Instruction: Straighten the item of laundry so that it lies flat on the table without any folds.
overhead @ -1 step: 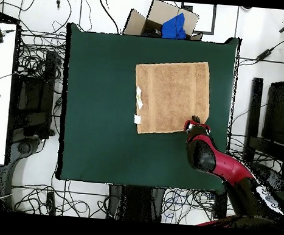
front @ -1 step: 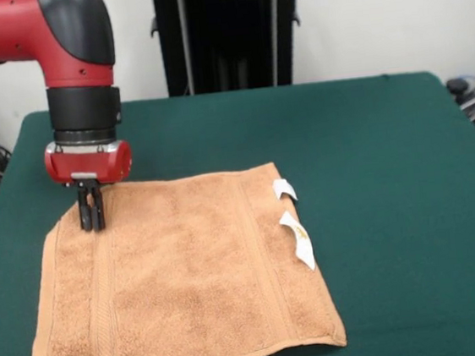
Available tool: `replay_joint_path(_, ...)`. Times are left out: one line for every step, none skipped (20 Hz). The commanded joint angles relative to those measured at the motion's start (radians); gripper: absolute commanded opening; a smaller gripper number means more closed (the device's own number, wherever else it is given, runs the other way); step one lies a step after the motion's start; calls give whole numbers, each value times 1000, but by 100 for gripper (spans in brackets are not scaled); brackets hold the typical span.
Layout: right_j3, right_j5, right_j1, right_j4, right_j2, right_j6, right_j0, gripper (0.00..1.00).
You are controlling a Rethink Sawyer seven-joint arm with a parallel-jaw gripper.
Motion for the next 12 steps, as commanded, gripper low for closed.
replay_joint_path(-3,6,-37,-38,34,124,45,0)
replay_joint_path(10,13,-51,-37,37,125,43,0)
replay_joint_path(35,25,-75,-37,43,128,37,0)
replay_joint_path(48,30,-87,-36,46,129,34,0)
replay_joint_path(69,40,-107,-35,52,131,28,0)
replay_joint_path(83,48,-118,-35,57,132,24,0)
replay_joint_path(97,56,-130,-34,62,133,19,0)
replay_joint_path(106,60,-137,-33,64,133,16,0)
replay_joint_path(117,66,-146,-32,68,133,13,0)
replay_joint_path(128,73,-154,-31,71,133,9,0)
replay_joint_path(142,79,-166,-28,74,135,6,0)
replay_joint_path(155,80,-176,-27,74,137,5,0)
